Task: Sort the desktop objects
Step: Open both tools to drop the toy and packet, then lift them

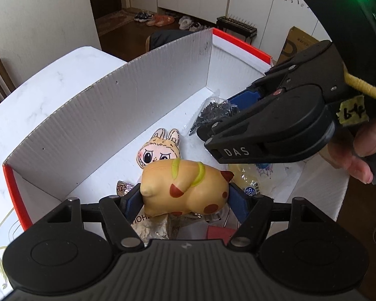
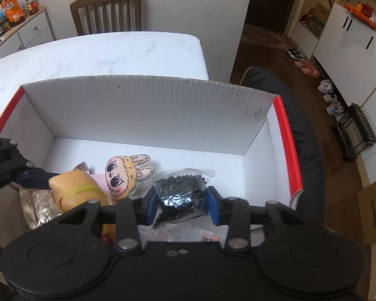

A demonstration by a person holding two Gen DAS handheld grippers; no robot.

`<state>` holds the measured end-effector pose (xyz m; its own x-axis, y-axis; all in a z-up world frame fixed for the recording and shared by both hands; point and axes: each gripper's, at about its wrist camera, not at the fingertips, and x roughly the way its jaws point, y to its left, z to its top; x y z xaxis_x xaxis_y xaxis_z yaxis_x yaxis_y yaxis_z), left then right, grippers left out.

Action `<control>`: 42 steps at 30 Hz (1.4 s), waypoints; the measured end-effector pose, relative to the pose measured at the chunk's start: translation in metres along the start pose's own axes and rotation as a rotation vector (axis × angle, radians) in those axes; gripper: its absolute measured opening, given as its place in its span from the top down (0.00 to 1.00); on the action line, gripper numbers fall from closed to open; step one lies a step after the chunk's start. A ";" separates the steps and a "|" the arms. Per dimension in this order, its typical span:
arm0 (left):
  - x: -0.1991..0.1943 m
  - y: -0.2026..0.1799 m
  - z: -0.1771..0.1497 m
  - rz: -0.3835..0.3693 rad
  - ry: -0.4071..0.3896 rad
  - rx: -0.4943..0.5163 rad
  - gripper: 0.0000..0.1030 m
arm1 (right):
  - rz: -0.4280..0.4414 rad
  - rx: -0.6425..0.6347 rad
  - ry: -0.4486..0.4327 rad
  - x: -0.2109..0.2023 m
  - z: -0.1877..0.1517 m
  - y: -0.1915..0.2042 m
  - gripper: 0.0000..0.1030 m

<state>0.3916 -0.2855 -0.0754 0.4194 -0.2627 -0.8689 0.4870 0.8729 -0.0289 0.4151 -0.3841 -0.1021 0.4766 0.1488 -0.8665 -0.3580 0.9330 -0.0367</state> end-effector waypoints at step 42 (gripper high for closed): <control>-0.112 0.005 -0.055 0.056 -0.280 -0.124 0.27 | 0.146 0.022 -0.271 -0.127 -0.038 0.011 0.37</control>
<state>0.3055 -0.2289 -0.0056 0.6465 -0.3006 -0.7012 0.3669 0.9283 -0.0597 0.3199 -0.4049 -0.0112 0.6191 0.3613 -0.6973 -0.4226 0.9016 0.0920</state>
